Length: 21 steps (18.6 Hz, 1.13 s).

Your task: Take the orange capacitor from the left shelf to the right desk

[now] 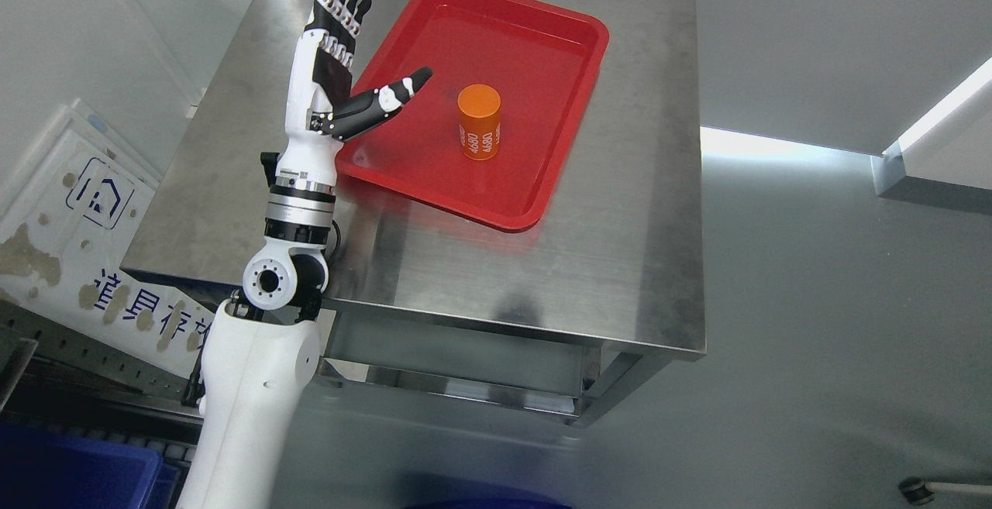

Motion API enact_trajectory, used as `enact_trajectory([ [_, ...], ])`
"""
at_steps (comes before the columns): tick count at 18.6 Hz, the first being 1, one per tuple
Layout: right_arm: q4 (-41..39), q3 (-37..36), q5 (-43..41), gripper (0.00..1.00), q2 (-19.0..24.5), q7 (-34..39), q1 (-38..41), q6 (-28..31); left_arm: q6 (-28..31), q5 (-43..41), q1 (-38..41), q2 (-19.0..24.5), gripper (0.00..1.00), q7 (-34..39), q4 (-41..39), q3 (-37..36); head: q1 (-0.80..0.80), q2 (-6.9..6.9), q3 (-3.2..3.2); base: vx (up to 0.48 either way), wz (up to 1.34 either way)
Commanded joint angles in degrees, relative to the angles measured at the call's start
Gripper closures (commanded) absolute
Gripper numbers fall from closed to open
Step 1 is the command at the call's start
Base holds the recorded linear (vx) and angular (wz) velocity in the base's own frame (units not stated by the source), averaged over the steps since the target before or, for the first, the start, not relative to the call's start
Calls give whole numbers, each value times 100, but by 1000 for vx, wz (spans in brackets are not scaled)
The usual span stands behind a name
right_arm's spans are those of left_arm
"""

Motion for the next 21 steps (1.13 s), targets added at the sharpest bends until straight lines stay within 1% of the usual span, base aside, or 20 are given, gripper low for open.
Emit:
enact_trajectory([
  [1,-132,-70,0,0,-100,4,193,1,340,20,665,100,0,75,-798,1162,0,0,0,0,0],
  [4,-132,-62,0,0,-100,-5,193,1,675,20,674,100,0,470,-807,1154,0,0,0,0,0],
  [8,-132,-62,0,0,-100,-5,193,1,676,-15,770,100,0,392,-807,900,0,0,0,0,0],
  [12,-132,-62,0,0,-100,-5,193,1,693,-24,814,100,0,242,-807,803,0,0,0,0,0],
  [13,-132,-70,0,0,-100,-5,193,1,746,-24,823,100,0,251,-807,759,0,0,0,0,0],
  [15,-132,-62,0,0,-100,-5,193,1,1096,-24,806,100,0,260,-807,759,0,0,0,0,0],
  [21,-132,-62,0,0,-100,-5,193,1,1282,-24,797,100,0,225,-807,671,0,0,0,0,0],
])
